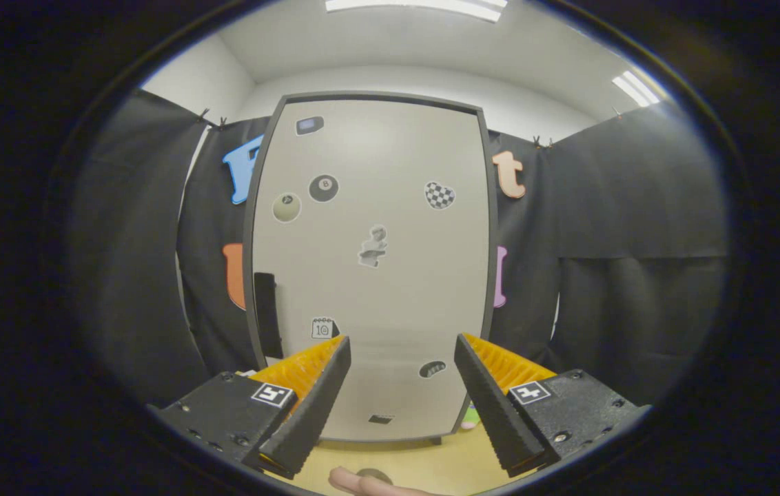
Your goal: Open the shoe cabinet door, grab the shoes and put them into the shoe cabinet, then close the shoe cabinet door.
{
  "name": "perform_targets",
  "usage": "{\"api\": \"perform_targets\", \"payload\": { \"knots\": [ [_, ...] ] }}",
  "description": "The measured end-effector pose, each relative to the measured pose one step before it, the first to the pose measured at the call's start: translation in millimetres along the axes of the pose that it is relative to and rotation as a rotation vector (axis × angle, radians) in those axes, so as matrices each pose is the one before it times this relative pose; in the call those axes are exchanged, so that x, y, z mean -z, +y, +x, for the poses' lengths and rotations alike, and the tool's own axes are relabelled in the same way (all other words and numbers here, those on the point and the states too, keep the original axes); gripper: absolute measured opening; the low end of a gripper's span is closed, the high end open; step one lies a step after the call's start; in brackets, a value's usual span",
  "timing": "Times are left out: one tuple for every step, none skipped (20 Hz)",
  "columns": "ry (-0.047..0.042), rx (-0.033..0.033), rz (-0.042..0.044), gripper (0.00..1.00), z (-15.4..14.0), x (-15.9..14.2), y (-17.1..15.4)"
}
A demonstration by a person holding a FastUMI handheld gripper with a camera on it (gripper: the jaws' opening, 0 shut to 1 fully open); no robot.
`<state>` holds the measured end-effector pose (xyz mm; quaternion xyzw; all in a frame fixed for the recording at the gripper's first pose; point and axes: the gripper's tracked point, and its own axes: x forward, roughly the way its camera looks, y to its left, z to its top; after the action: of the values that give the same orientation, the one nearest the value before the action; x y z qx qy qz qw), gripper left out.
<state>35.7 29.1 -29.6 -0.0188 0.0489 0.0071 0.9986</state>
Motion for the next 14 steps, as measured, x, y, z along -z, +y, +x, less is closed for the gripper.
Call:
{"api": "perform_targets", "payload": {
  "knots": [
    [-0.00033, -0.00613, 0.00502, 0.99, 6.94, -0.06, 5.02],
    [0.00236, -0.00094, 0.0042, 0.99, 8.09, -0.05, 3.26],
    [-0.00146, -0.00273, 0.00342, 0.99, 8.26, -0.33, 2.35],
    [0.00283, 0.00237, -0.00185, 0.99, 8.41, -0.79, 1.94],
    [-0.00191, 0.00105, 0.0022, 0.99, 8.76, -1.22, 2.2],
    [-0.00593, -0.00336, 0.00158, 0.99, 8.73, -2.8, 3.26],
    [-0.0061, -0.00384, -0.00162, 0.99, 10.22, -1.89, 3.99],
    [-0.00307, -0.00407, 0.00537, 0.99, 10.22, -1.56, 3.24],
    [-0.00233, -0.01393, 0.01218, 0.99, 10.32, -0.63, 6.33],
    [0.00001, -0.02297, 0.01409, 0.99, 9.8, -2.03, 7.57],
    [0.00307, -0.02348, 0.00903, 0.99, 7.94, -1.3, 8.05],
    [0.003, -0.02739, 0.00143, 0.99, 8.21, -2.36, 9.17],
    [-0.00287, -0.03204, 0.00009, 0.99, 8.58, -3.16, 11.45],
    [-0.00473, -0.02876, -0.00107, 0.99, 6.37, -3.45, 9.89]
  ]
}}
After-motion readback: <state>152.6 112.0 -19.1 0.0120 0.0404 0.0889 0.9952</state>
